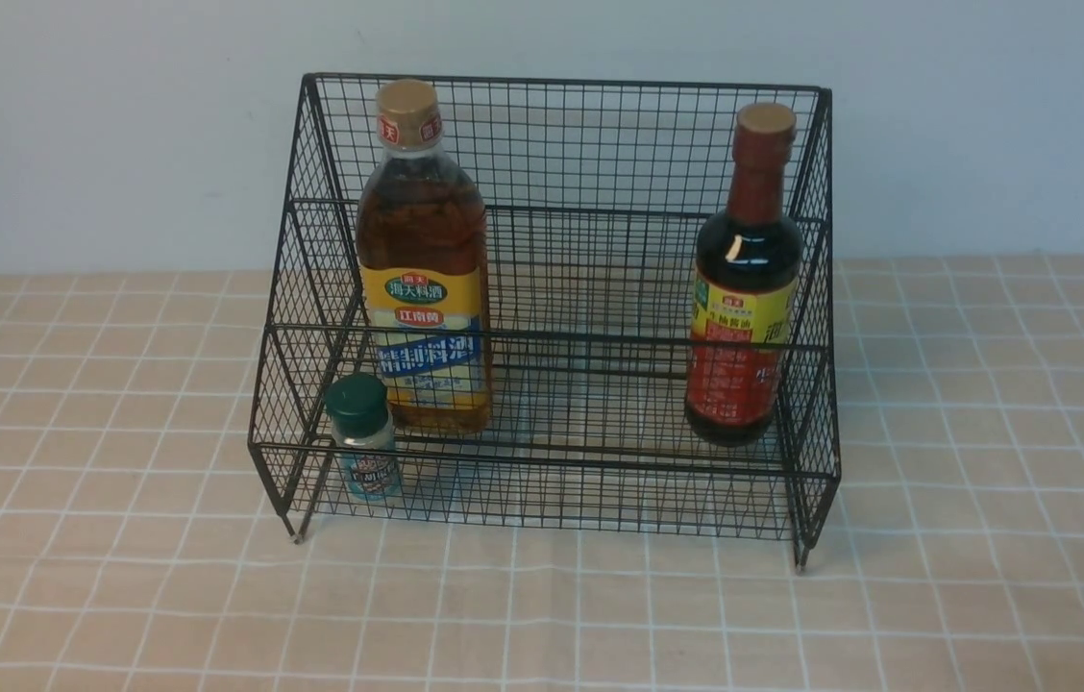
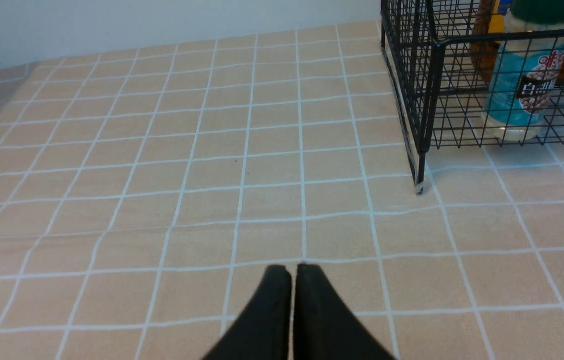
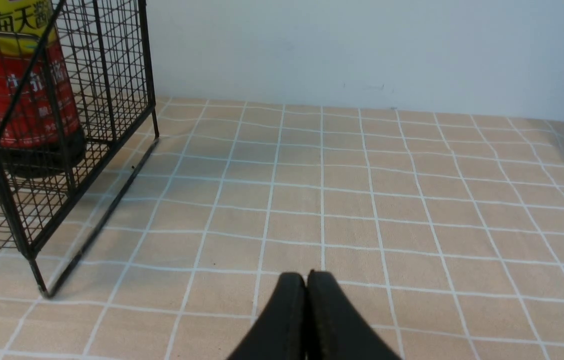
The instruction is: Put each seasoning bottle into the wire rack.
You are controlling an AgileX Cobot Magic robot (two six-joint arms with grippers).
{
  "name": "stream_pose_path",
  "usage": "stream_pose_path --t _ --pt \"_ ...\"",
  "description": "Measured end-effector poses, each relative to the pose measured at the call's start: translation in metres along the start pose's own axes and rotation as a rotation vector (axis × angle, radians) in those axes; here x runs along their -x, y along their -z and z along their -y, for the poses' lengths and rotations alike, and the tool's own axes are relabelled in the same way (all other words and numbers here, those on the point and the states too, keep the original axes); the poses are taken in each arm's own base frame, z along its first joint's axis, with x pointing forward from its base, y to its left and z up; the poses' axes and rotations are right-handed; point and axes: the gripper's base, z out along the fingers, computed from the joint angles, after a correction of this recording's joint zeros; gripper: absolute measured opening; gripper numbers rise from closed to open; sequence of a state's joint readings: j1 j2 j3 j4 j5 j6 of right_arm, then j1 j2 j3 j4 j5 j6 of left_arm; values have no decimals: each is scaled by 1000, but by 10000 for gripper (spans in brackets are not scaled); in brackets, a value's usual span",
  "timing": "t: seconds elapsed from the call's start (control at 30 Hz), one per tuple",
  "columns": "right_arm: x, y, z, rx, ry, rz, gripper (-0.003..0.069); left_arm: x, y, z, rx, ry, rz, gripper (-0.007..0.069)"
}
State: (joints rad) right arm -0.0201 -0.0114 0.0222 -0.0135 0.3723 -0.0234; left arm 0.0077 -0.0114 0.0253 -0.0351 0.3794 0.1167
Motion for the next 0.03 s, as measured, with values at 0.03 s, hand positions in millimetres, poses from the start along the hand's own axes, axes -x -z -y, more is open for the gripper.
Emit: stream_pose_path --t 0.03 --pt "0 0 0 0 0 0 -14 0 0 0 0 0 0 -7"
